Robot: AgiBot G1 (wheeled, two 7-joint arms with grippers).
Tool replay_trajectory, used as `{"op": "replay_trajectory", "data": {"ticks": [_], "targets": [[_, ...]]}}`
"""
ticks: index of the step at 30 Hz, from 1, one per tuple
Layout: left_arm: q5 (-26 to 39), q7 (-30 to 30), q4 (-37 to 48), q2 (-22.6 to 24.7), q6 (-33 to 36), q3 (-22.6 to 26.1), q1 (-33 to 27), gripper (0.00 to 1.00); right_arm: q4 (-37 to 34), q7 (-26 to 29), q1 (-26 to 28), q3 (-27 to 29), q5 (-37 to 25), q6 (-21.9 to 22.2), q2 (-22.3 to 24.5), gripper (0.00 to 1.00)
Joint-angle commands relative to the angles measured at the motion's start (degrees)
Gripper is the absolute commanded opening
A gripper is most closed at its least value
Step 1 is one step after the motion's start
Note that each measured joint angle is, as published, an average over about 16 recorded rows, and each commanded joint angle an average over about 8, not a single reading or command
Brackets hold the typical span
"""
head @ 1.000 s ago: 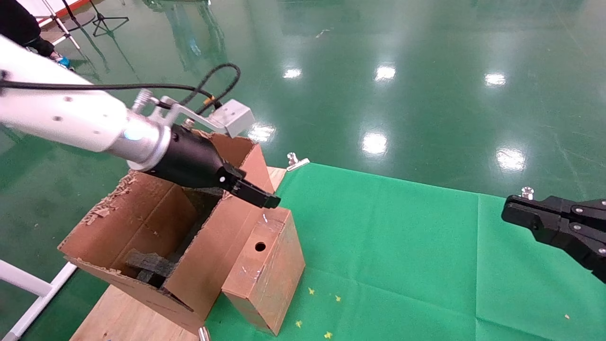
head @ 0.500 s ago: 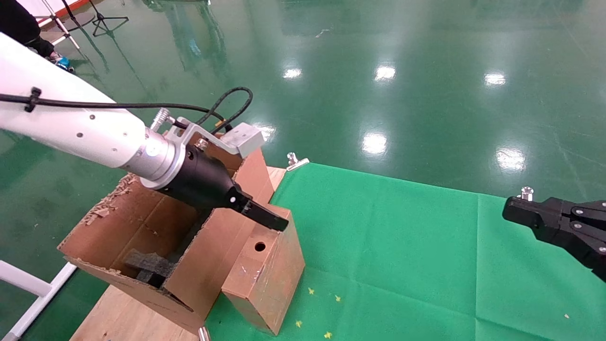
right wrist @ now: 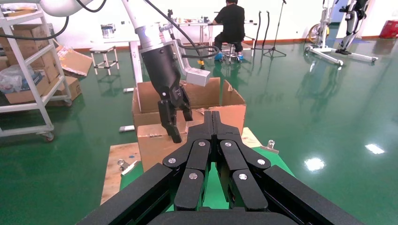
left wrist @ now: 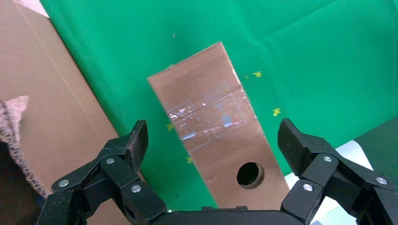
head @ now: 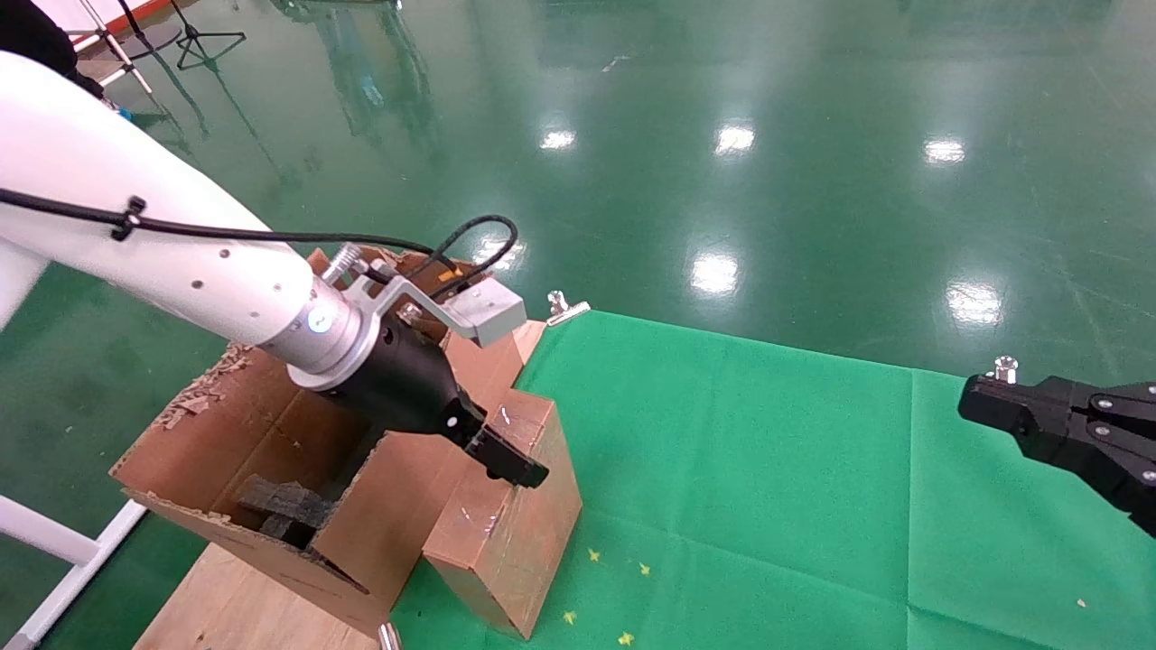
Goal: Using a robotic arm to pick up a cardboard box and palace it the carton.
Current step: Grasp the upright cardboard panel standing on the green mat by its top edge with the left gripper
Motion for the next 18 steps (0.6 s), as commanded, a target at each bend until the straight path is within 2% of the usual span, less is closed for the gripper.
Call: {"op": "replay_trajectory", "data": {"ticks": [1, 4, 5, 12, 13, 18], "targets": [[0.0, -0.1, 0.0, 0.2, -0.2, 1.0, 0.0, 1.0, 0.0, 0.0, 0.0, 0.0, 0.0, 0.0, 0.0, 0.0], [-0.3, 0.5, -0.1, 0.4, -0.7, 1.6, 0.0, 1.0, 0.0, 0.0, 0.0, 0.0, 0.0, 0.0, 0.0, 0.0], [-0.4, 0.8, -0.1, 0.4, -0.8, 1.8, -0.1, 1.0, 0.0, 0.0, 0.0, 0.0, 0.0, 0.0, 0.0, 0.05], [-0.3, 2.7, -0.2, 0.6, -1.2, 2.7, -0.3, 0.98, 0.0, 0.0, 0.0, 0.0, 0.0, 0.0, 0.0, 0.91], [-0.3, 2.6, -0.2, 0.6, -1.2, 2.7, -0.4, 0.9, 0.0, 0.0, 0.0, 0.0, 0.0, 0.0, 0.0, 0.99], [-0.3, 2.3, -0.2, 0.6, -1.2, 2.6, -0.3, 0.27, 0.0, 0.0, 0.0, 0.0, 0.0, 0.0, 0.0, 1.0]]}}
